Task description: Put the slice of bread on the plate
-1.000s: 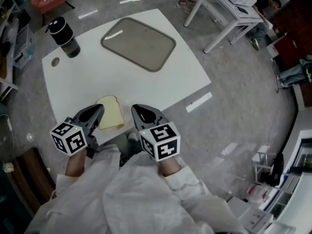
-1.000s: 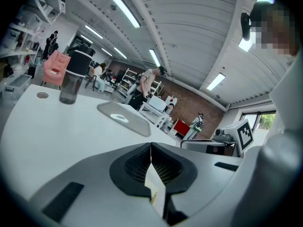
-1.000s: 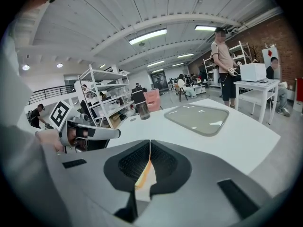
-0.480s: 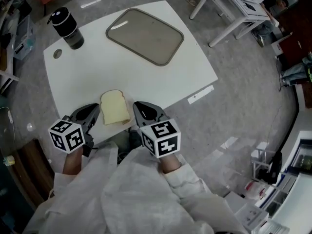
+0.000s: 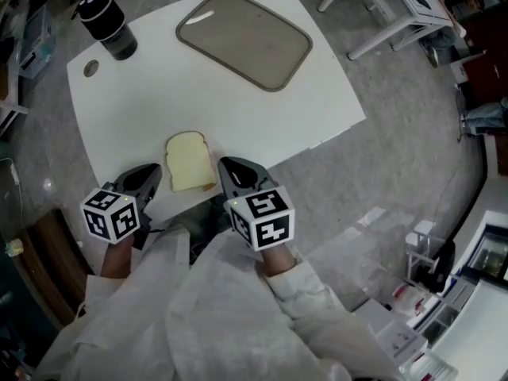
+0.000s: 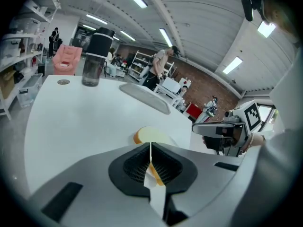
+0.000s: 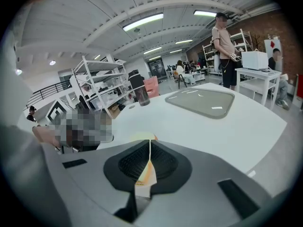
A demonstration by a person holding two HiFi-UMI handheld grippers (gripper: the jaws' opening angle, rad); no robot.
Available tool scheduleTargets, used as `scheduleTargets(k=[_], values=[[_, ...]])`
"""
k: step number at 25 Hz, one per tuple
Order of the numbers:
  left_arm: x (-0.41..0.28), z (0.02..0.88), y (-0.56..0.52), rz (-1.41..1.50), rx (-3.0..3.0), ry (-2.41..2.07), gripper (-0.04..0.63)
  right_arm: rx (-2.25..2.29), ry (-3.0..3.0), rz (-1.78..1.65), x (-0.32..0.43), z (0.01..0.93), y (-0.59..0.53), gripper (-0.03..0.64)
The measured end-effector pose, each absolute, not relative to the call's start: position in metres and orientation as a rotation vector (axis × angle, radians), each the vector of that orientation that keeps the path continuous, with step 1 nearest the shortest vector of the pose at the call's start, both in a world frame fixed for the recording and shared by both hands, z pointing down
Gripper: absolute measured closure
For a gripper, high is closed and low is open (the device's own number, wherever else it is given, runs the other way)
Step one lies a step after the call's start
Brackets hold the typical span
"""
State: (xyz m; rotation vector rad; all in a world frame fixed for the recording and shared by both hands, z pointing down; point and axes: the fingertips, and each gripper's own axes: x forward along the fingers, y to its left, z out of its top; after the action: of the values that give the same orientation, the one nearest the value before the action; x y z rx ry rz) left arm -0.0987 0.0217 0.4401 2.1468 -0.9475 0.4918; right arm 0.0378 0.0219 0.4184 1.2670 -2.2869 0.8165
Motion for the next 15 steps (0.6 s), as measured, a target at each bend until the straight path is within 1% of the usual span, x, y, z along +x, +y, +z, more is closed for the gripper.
scheduleTargets(k=[15], values=[[-0.102,0.478,0.028,0.601,2.054,-0.937,0.583,1.188,-2.201,0.869,0.037,0.456,0.018,0.600]])
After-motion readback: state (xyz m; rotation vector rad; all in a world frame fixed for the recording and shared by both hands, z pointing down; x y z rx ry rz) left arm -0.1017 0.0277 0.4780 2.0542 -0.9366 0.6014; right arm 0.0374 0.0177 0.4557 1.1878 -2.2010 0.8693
